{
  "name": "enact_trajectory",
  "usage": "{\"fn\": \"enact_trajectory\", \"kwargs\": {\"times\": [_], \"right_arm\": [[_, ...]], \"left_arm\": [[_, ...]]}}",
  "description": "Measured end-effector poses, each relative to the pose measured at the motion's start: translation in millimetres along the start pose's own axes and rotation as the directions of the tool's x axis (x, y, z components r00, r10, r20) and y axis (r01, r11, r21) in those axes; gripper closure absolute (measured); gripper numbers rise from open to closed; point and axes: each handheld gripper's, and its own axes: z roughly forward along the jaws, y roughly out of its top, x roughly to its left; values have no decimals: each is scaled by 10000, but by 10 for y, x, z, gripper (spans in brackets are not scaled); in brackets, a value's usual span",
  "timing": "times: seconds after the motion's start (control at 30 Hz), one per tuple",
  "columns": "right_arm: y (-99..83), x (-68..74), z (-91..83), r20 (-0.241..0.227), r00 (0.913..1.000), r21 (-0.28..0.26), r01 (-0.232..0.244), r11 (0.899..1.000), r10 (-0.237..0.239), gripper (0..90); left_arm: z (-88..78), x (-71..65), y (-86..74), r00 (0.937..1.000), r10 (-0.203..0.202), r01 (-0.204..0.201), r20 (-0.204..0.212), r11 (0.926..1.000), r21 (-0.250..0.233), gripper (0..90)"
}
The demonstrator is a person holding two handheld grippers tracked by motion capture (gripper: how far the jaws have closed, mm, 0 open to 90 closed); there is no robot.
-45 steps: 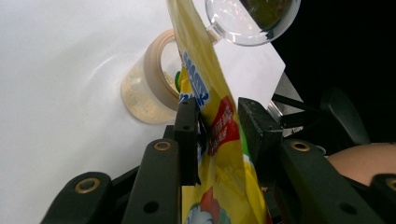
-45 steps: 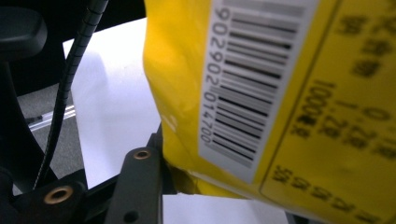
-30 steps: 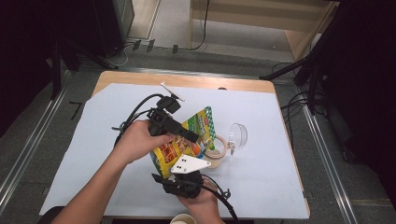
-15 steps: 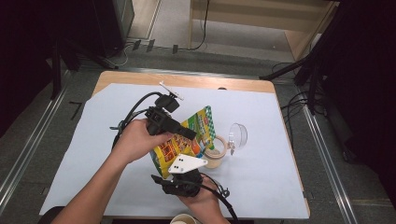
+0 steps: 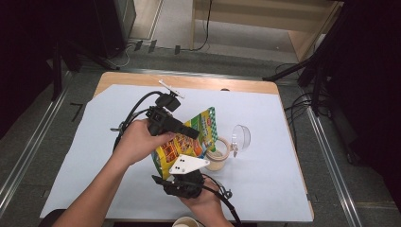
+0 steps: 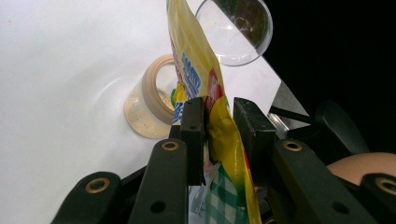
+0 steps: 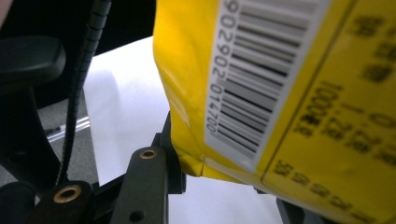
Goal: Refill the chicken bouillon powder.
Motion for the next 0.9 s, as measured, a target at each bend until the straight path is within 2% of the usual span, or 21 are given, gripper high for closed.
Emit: {"fn": "enact_trajectory", "kwargs": {"times": [0.53, 0.77, 0.9], "right_arm": [[9, -21, 26, -111, 9999, 101, -53, 9999, 54, 658], [18, -39, 18, -160, 9996, 11, -241, 9997, 241, 661], [29, -58, 17, -57, 10000, 115, 59, 9999, -59, 662]], "left_arm": [[62, 61, 40, 9996, -204, 202, 174, 9997, 134, 755], [69, 30, 63, 9999, -140, 140, -45, 9999, 79, 758], [37, 43, 55, 9997, -218, 218, 116, 9998, -7, 758]]}}
